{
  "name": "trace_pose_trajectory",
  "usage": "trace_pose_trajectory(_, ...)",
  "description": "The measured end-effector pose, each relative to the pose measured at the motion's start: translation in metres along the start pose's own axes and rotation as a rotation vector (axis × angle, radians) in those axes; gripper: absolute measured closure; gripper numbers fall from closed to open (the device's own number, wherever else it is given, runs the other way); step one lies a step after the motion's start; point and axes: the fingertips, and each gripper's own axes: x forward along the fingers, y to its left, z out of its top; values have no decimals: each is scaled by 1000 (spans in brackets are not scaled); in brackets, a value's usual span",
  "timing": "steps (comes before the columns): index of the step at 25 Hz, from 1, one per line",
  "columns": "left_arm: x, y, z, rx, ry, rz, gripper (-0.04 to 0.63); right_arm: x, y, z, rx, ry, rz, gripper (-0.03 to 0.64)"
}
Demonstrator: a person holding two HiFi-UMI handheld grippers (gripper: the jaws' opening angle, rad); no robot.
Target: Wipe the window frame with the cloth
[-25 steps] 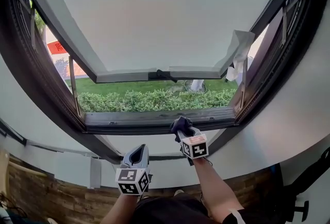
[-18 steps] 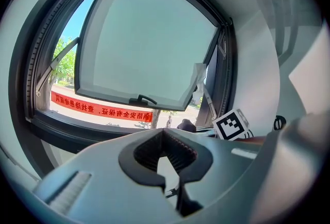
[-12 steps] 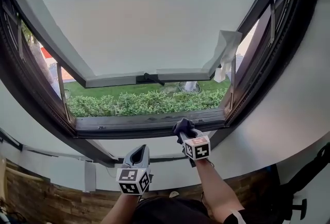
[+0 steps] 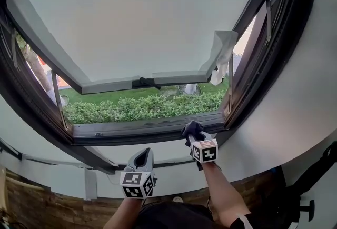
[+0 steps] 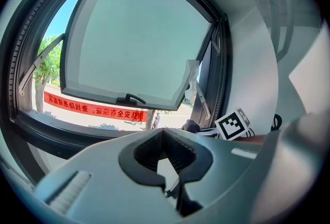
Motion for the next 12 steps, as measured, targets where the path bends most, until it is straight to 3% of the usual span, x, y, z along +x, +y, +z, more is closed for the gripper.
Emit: trace_pose_trajectory(12, 10, -12, -7, 9, 33, -10, 588, -20, -59, -7, 67, -1, -103, 551)
